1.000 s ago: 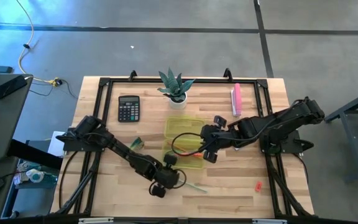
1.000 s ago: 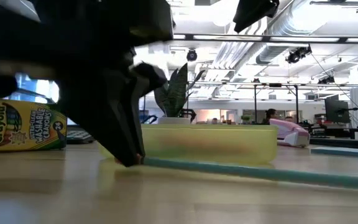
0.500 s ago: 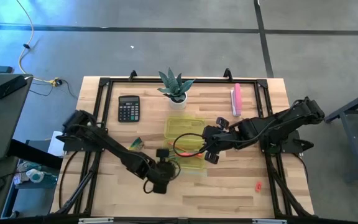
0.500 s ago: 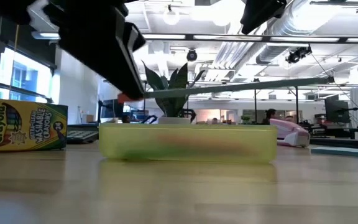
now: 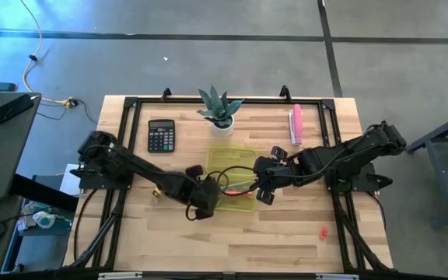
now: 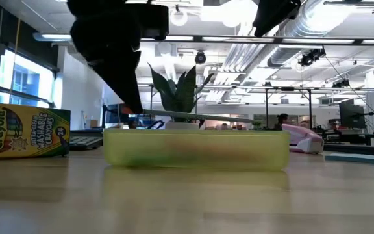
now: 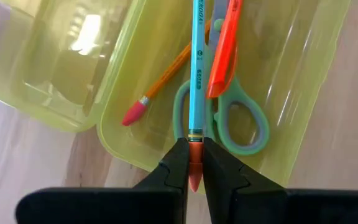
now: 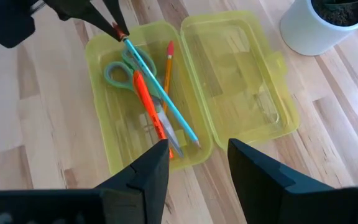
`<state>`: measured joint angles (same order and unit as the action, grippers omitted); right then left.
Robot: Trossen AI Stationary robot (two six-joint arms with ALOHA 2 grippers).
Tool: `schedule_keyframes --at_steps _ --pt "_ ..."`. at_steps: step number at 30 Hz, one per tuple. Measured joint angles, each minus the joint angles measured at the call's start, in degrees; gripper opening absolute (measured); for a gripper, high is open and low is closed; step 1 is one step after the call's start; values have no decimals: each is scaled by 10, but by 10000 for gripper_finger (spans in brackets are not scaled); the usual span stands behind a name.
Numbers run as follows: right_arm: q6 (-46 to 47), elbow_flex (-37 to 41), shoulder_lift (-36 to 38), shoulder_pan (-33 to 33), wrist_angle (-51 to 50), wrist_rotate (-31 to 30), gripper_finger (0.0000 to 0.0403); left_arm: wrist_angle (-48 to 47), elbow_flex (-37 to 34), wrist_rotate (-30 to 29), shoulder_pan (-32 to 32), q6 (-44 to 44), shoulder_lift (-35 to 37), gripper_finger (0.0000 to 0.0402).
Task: Pack school essentials
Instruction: Put the blue pencil into the yellow box
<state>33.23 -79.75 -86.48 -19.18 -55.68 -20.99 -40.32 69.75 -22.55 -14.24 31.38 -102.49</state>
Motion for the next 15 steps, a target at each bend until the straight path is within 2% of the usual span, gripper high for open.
schedule_keyframes --at_steps 5,15 --pt "0 0 0 0 -2 1 154 0 0 48 21 1 1 20" --pt "14 0 0 0 -6 2 154 -2 0 91 53 6 1 24"
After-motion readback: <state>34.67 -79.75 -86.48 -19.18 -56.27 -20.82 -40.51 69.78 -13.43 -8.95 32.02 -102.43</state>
